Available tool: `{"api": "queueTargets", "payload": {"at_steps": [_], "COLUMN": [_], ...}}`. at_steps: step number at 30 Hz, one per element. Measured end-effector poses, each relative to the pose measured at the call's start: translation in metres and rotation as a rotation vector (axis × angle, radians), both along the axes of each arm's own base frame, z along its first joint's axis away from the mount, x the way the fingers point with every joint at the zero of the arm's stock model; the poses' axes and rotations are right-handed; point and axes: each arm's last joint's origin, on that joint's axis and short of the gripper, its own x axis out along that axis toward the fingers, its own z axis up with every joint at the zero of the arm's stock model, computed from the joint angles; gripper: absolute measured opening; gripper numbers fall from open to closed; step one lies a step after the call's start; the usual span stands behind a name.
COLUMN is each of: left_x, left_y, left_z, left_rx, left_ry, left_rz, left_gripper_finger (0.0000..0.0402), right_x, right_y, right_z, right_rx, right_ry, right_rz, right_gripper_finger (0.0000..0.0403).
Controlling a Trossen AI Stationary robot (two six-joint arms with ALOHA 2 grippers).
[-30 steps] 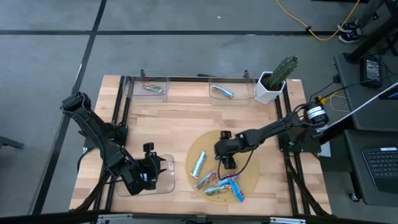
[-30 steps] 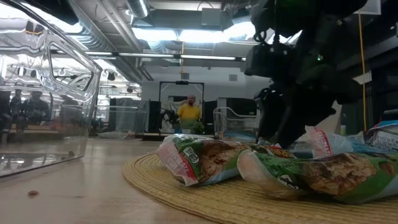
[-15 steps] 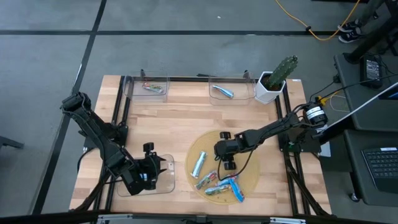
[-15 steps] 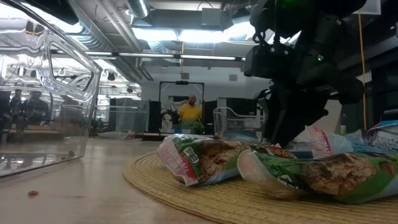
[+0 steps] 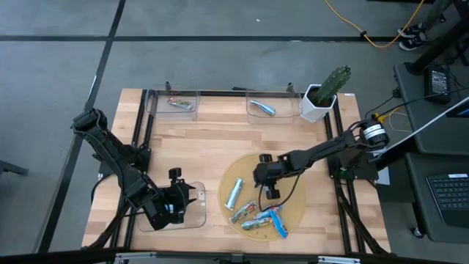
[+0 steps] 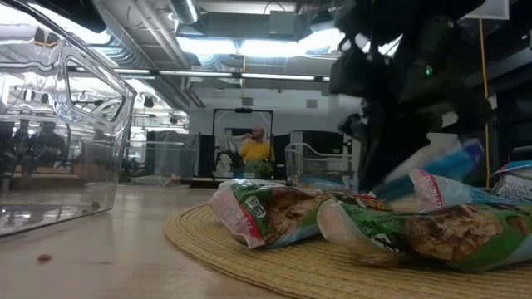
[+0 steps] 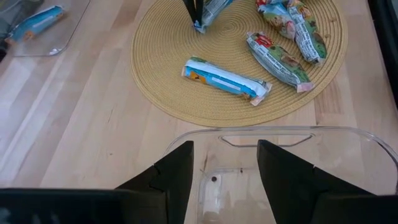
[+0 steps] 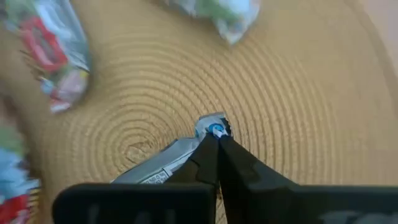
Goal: Pick and place Granola Bars by type
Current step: Put the blue granola bar into the bottom transparent bin
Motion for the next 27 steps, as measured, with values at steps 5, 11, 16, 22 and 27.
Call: {"api": "queueTargets", "payload": {"at_steps": [5, 11, 16, 22, 27], "left_x": [0.000, 0.000, 0.000, 0.000, 0.000], "left_y": [0.000, 0.000, 0.000, 0.000, 0.000], "left_z": [0.000, 0.000, 0.000, 0.000, 0.000], "left_rx": [0.000, 0.001, 0.002, 0.002, 0.007], "left_ry": [0.000, 0.000, 0.001, 0.001, 0.002], "left_rz": [0.000, 0.000, -0.001, -0.001, -0.006], "left_gripper_finger": [0.0169, 0.0169, 0.0169, 0.0169, 0.0169], "right_x": [-0.008, -0.022, -0.037, -0.065, -0.077], "right_y": [-0.002, 0.002, 0.015, 0.029, 0.028], "right_z": [0.029, 0.073, 0.109, 0.136, 0.148], "right_rx": [0.003, -0.013, 0.123, 0.306, 0.372], "right_ry": [-0.060, -0.219, -0.451, -0.815, -1.068], "right_rz": [0.019, 0.228, 0.676, 1.378, 1.633], "right_gripper_finger": [0.0007, 0.0005, 0.0004, 0.0004, 0.0004]}}
